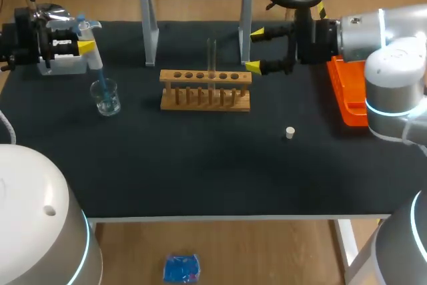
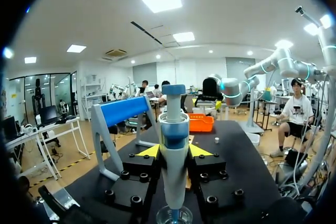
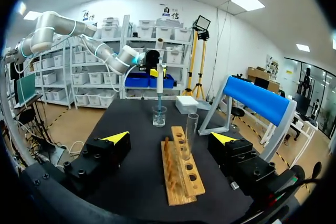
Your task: Invert the test tube, pick up the pipette, mount the tip to pipette, aspirate from beaker and dispense into the tube, eject the tip, return the pipette, and cap with the stopper.
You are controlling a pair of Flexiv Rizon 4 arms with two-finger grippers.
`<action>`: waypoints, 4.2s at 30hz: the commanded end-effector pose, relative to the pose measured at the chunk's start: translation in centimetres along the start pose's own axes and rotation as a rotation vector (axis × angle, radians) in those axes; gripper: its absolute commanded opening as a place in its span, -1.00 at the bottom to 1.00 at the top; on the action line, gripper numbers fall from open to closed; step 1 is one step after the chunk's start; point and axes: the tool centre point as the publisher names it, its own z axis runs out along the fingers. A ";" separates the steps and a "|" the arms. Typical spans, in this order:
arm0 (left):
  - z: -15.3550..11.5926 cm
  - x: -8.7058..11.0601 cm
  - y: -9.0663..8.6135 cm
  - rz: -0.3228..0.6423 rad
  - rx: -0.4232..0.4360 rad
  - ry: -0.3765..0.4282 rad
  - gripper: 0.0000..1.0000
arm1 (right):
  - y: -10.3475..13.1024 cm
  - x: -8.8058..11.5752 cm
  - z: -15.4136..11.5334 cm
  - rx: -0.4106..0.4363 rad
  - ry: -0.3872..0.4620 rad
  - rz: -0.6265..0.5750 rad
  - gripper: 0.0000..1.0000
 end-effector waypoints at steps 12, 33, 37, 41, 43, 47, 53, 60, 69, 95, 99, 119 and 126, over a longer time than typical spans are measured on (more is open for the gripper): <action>-0.1 0.0 0.0 0.000 -0.001 0.002 -1.00 | 0.4 -0.3 0.3 0.011 0.004 0.002 1.00; -0.9 0.7 -6.2 0.037 -0.087 -0.020 -1.00 | 0.4 -0.3 0.3 0.011 0.004 0.002 1.00; -0.8 1.0 -7.6 0.048 -0.103 -0.017 -1.00 | 0.4 -0.3 0.3 0.011 0.004 0.002 1.00; -0.5 1.4 -8.8 0.054 -0.123 -0.014 -1.00 | 0.4 -0.3 0.3 0.011 0.004 0.002 1.00; -0.3 1.6 -9.4 0.059 -0.126 -0.014 -1.00 | 0.4 -0.3 0.3 0.011 0.004 0.002 1.00; -0.3 2.0 -10.3 0.066 -0.118 -0.021 -1.00 | 0.4 -0.3 0.3 0.011 0.004 0.002 1.00; -0.3 2.0 -10.5 0.062 -0.104 -0.024 -1.00 | 0.4 -0.3 0.3 0.011 0.004 0.002 1.00; -0.3 2.0 -10.5 0.062 -0.104 -0.024 -1.00 | 0.4 -0.3 0.3 0.011 0.004 0.002 1.00; -0.3 2.0 -10.5 0.062 -0.104 -0.024 -1.00 | 0.4 -0.3 0.3 0.011 0.004 0.002 1.00; 17.7 4.7 -27.3 0.098 -0.117 0.265 -1.00 | 0.4 -0.3 0.3 0.011 0.004 0.002 1.00; 21.4 4.9 -28.6 0.108 -0.100 0.311 -1.00 | 0.4 -0.3 0.3 0.011 0.004 0.002 1.00; 25.5 6.7 -29.4 0.085 -0.082 0.350 -1.00 | 0.4 -0.3 0.3 0.011 0.004 0.002 1.00; 25.5 6.7 -29.4 0.085 -0.082 0.350 -1.00 | 0.4 -0.3 0.3 0.011 0.004 0.002 1.00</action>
